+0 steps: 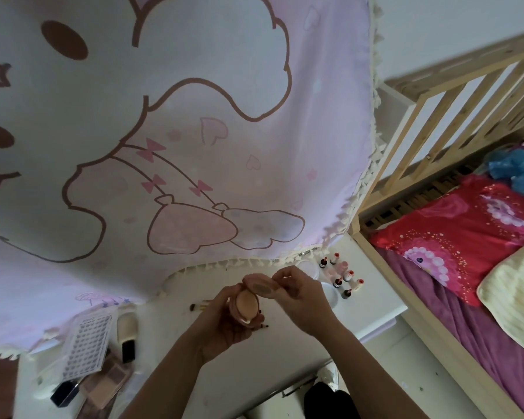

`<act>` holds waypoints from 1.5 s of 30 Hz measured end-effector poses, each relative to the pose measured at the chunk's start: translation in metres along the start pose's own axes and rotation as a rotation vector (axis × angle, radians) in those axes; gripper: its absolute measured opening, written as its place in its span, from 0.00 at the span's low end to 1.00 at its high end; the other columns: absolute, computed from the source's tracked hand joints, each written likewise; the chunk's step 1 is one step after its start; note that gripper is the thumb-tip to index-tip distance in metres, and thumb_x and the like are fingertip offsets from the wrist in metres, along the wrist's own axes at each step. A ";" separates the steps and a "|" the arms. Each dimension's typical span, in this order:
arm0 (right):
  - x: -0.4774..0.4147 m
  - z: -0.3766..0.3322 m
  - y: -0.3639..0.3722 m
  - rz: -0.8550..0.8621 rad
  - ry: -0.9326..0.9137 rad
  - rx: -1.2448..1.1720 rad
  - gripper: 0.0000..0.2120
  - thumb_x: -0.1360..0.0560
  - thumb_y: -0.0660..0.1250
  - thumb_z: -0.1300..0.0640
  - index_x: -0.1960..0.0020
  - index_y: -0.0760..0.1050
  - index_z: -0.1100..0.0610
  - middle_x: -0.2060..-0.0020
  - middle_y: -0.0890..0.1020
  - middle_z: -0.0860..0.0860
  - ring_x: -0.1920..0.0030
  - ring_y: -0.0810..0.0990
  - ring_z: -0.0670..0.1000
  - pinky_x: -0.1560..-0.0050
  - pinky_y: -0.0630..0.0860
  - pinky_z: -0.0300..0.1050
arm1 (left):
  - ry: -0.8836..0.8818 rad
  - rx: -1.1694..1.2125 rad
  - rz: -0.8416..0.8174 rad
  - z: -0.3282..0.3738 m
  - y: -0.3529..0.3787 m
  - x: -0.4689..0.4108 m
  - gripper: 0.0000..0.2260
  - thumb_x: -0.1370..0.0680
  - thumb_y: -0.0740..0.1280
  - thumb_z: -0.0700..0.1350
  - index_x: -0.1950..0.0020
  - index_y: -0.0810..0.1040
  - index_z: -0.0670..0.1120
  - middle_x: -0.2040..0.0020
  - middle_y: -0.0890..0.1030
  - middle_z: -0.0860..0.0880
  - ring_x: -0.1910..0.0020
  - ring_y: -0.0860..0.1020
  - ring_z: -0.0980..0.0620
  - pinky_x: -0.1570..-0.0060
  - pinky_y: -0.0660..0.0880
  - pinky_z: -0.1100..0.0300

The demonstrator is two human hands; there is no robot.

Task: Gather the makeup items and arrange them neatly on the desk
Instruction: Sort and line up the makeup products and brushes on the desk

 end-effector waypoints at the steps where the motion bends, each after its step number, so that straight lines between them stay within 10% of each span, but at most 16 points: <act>1: -0.004 0.004 -0.003 0.033 0.047 -0.043 0.07 0.25 0.69 0.58 0.52 0.77 0.46 0.60 0.85 0.44 0.60 0.83 0.44 0.54 0.81 0.46 | -0.018 -0.003 -0.012 -0.001 0.000 -0.002 0.29 0.24 0.66 0.57 0.36 0.75 0.33 0.44 0.80 0.31 0.55 0.81 0.41 0.60 0.79 0.54; 14: -0.014 0.061 -0.012 0.117 0.348 -0.250 0.12 0.20 0.66 0.54 0.37 0.76 0.56 0.58 0.86 0.50 0.56 0.85 0.48 0.52 0.83 0.44 | 0.132 -0.269 0.274 -0.008 0.011 -0.040 0.11 0.22 0.68 0.39 0.40 0.79 0.42 0.49 0.85 0.41 0.52 0.83 0.46 0.57 0.80 0.56; 26: -0.009 0.136 0.007 0.134 0.815 -0.599 0.20 0.27 0.71 0.66 0.38 0.71 0.61 0.60 0.83 0.60 0.65 0.79 0.52 0.60 0.78 0.44 | 0.255 -0.993 0.507 -0.003 0.014 -0.127 0.09 0.24 0.70 0.51 0.47 0.81 0.49 0.55 0.84 0.51 0.57 0.83 0.50 0.54 0.81 0.48; 36: -0.009 0.155 0.015 0.201 0.876 -0.715 0.13 0.26 0.61 0.73 0.59 0.77 0.59 0.65 0.72 0.55 0.66 0.72 0.49 0.63 0.72 0.41 | 0.229 -0.928 0.475 0.002 0.023 -0.178 0.12 0.32 0.69 0.61 0.63 0.81 0.53 0.64 0.85 0.46 0.63 0.84 0.46 0.57 0.82 0.44; 45: -0.010 0.144 0.015 0.206 0.895 -0.603 0.08 0.25 0.63 0.66 0.59 0.73 0.55 0.68 0.73 0.50 0.69 0.74 0.48 0.68 0.73 0.40 | 0.248 -0.929 0.581 0.001 0.018 -0.138 0.17 0.22 0.66 0.53 0.36 0.76 0.47 0.40 0.80 0.49 0.44 0.79 0.47 0.42 0.75 0.54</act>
Point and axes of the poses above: each hand's wrist, its own x-axis away from the middle knuckle, its own y-axis out of the palm, z = x × y, the point moved 2 cm from there along -x, towards the middle knuckle
